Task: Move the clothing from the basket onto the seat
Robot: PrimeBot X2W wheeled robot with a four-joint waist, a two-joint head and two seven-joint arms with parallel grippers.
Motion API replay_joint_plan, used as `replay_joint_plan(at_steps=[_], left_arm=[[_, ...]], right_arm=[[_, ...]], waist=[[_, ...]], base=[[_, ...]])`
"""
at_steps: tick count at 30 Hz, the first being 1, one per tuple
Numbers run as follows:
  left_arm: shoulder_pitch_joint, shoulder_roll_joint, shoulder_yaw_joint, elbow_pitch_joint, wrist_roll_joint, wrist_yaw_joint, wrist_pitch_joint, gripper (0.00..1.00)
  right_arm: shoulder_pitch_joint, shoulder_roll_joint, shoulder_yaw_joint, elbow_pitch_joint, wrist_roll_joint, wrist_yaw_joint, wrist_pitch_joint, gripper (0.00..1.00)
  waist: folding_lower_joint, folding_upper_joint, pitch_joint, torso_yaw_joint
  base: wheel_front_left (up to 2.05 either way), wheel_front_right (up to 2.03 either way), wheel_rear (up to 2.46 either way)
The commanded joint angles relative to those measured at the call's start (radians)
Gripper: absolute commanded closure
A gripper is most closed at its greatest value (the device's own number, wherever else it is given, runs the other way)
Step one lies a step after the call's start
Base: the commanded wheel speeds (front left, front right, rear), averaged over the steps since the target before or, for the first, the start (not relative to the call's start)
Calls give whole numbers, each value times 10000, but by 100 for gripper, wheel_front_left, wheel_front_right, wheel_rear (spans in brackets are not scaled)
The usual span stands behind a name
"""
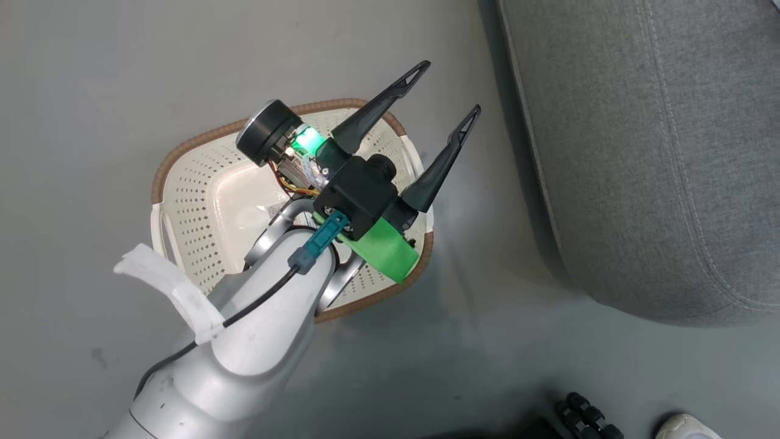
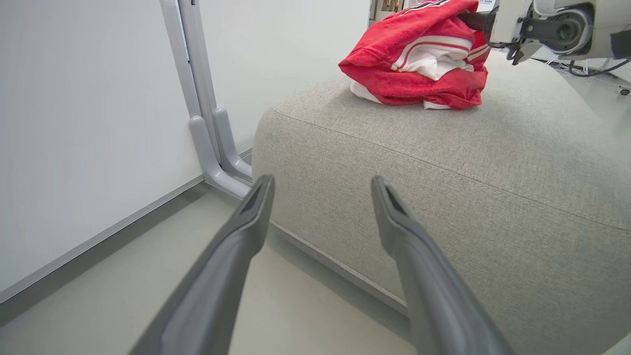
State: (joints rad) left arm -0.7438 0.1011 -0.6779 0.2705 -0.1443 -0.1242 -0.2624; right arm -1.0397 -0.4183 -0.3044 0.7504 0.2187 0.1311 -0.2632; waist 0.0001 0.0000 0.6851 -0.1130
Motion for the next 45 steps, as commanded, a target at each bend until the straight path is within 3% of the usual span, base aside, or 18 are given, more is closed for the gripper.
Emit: replay_joint_plan(at_steps=[1,19,34,45], left_arm=[[185,-13,93,-2,-22,22,-35,0],[2100,-18,1527,-232,-403,448,-35,0],[3755,-134,3413,-448,-521,631,-35,0],[4682,-332,4644,-580,-451,676,-35,0]], right_arm=[[329,65,-2,-130,-24,-7,-23,0],[4057,1096,818,-2965,396,-7,-23,0],[5881,2376,2330,-4805,470,-7,-24,0],[6939,3071,2682,-5418,117,-7,-23,0]], waist=[[-1,0,-320,-23],[-1,0,-2744,121],[-1,0,-4225,1056],[-1,0,-5065,1671]], base=[[0,0,0],[0,0,0],[0,0,0],[0,0,0]])
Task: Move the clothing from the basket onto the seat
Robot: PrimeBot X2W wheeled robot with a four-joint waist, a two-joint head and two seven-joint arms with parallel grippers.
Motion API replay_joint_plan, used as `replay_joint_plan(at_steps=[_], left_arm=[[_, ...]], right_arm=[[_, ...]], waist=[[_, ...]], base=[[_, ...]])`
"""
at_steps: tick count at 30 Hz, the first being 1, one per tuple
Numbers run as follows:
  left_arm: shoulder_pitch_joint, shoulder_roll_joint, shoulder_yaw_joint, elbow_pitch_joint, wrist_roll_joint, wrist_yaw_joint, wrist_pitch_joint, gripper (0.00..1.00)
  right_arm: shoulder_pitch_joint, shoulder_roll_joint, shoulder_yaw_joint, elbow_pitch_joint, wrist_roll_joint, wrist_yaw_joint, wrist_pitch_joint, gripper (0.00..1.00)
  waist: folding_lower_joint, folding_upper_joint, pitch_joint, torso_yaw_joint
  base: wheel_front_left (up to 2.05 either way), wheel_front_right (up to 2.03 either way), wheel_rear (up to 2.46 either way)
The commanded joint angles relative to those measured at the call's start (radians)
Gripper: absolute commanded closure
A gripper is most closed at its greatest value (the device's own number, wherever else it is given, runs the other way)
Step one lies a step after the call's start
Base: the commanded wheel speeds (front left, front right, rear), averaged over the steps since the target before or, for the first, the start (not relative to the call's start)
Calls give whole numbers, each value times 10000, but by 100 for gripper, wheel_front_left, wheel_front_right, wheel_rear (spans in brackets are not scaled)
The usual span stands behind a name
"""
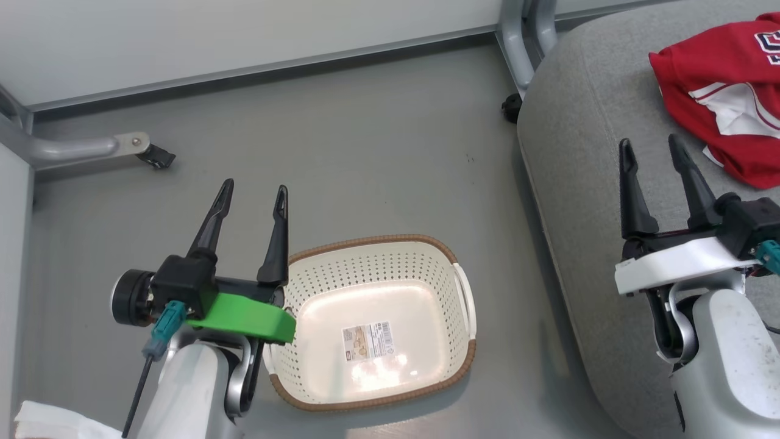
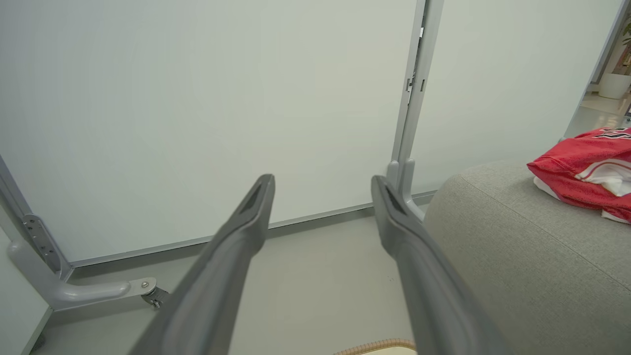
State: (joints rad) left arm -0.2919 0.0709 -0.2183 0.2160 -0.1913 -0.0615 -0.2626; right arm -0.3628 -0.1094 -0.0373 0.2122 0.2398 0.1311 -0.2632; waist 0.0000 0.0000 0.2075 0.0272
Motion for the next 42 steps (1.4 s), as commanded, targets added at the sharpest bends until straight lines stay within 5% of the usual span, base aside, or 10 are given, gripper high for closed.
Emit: replay_joint_plan(at_steps=[1,21,42], left_arm=[[245,-43,159,-65,46,54,-33,0],[1640,-170,1350,-540,220,131,-32,0],[2272,-205,1353,-601,183,225,-32,0]], right_arm=[[261,27,58,-121,-196,-7,-23,0],[2423,577,618,-1307,-525,-7,-23,0],[3299,577,485,-1390,-405,-7,22,0]], waist=[[0,0,-354,304],[0,0,-1328,546],[0,0,-1753,809]], base=[[0,0,0],[0,0,0],[0,0,0]])
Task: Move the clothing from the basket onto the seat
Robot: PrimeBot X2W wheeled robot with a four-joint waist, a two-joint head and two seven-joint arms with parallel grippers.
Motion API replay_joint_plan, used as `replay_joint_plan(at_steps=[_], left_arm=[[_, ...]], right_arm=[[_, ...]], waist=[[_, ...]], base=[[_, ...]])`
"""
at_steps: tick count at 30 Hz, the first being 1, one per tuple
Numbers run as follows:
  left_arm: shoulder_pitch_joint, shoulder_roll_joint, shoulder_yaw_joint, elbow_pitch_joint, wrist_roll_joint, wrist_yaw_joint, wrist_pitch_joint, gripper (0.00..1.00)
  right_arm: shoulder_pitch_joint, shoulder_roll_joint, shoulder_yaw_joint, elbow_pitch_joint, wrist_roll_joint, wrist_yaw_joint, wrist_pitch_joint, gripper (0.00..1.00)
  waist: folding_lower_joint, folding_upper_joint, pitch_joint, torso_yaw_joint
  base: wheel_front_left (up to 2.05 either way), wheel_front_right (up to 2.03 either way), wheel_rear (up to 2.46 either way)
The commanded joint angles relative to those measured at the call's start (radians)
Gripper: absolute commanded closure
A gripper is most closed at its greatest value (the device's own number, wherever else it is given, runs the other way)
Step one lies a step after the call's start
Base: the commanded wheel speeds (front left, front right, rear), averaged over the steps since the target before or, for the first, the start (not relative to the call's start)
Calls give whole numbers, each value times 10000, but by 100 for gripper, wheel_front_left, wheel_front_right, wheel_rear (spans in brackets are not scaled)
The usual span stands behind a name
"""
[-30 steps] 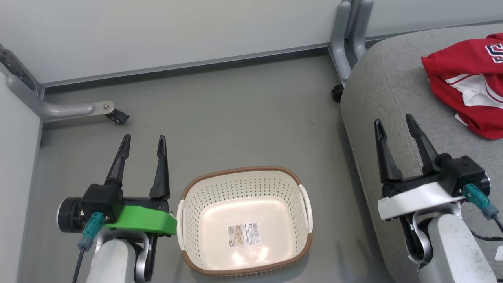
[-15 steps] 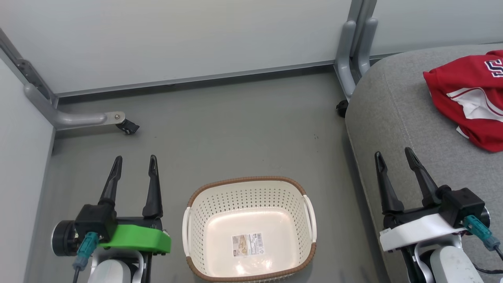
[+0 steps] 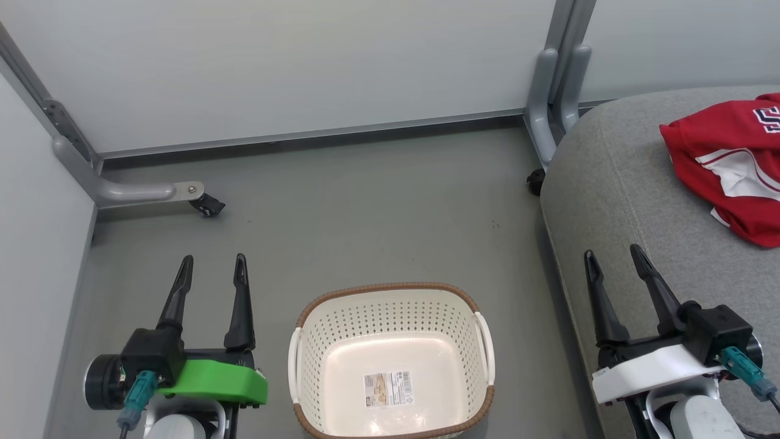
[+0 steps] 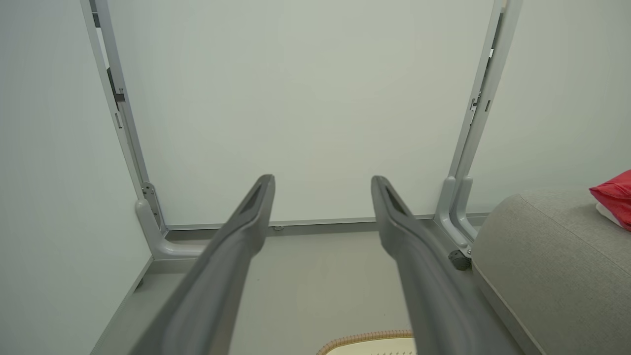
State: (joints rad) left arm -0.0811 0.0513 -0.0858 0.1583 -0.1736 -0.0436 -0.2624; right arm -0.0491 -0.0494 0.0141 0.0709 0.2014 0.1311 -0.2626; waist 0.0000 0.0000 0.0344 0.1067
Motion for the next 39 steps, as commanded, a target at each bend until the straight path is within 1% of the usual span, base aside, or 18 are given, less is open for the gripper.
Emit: replay_joint_plan(at_steps=[1,5,16,17,21,39], left_arm=[[170,-8,25,-16,2,44,-35,0],[178,-9,-6,3,-61,24,-34,0],[18,-7,20,148,-24,175,-35,0],[38,-6,-10,137,-23,130,1,100],[160,-13,-58,504,-61,123,68,100],[48,-4,408,606,-3362,-111,909,100]], right_arm=[[163,-23,-35,34,-26,-7,15,0],[151,-23,-21,28,-46,-7,43,0],[76,-22,-55,58,-89,-7,76,0],[22,0,-27,40,-44,0,73,100],[121,65,8,387,-1,0,89,100],[-44,-52,-159,702,3355,-1,830,100]], waist=[[0,0,-33,23],[0,0,-41,56],[0,0,-7,112],[0,0,-7,113],[0,0,-7,112],[0,0,-50,-55]], base=[[0,0,0],[0,0,0],[0,0,0],[0,0,0],[0,0,0],[0,0,0]])
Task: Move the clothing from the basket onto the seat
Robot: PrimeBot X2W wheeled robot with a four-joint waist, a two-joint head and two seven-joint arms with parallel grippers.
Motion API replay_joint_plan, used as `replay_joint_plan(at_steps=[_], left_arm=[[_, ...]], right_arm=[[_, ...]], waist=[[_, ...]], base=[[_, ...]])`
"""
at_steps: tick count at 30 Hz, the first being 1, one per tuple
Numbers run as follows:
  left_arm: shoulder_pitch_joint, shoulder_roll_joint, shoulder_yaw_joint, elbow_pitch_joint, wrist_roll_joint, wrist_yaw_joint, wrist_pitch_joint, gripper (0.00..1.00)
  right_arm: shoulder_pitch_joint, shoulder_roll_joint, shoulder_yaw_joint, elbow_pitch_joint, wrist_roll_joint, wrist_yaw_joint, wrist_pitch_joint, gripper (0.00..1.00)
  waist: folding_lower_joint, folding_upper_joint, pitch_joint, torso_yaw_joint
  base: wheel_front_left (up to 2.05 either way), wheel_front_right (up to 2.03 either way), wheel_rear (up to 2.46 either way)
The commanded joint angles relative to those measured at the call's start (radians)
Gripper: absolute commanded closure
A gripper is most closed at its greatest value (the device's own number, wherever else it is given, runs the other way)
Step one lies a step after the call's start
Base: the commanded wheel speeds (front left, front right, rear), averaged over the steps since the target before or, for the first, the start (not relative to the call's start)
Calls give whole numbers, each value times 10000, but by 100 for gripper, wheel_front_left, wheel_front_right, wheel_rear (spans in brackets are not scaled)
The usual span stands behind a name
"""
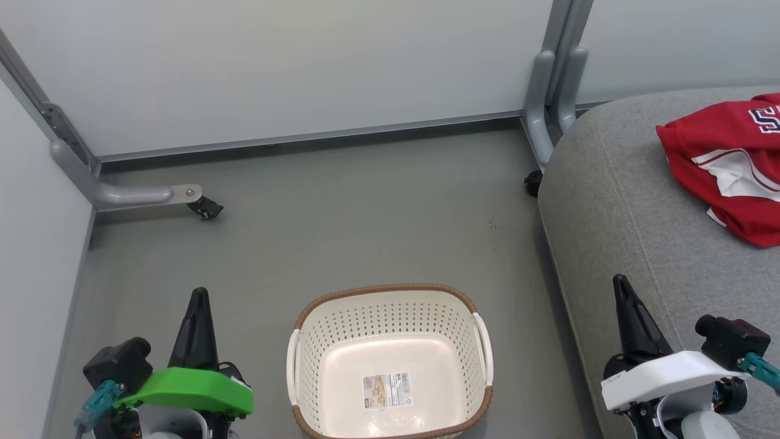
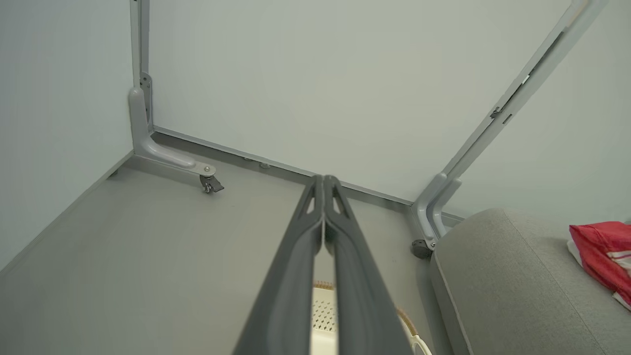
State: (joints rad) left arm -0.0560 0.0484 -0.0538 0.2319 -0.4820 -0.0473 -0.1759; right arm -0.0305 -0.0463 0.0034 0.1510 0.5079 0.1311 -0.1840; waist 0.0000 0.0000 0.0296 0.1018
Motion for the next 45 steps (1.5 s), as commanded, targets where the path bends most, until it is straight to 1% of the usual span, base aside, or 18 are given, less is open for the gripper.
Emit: replay_joint_plan(at_steps=[1,20,45], left_arm=[[-208,26,109,-128,-424,-84,83,100],[-330,33,515,-68,-3252,-283,808,100],[-444,38,952,2,-6210,-503,1579,100]], right_arm=[[-239,-88,-60,-86,439,-1,78,100],[-398,-156,-254,165,3271,-2,753,100],[-556,-193,-504,439,6199,-2,1500,100]], waist=[[0,0,-4,-14],[0,0,-50,-192],[0,0,-111,-425]], base=[[0,0,0],[0,0,0],[0,0,0]])
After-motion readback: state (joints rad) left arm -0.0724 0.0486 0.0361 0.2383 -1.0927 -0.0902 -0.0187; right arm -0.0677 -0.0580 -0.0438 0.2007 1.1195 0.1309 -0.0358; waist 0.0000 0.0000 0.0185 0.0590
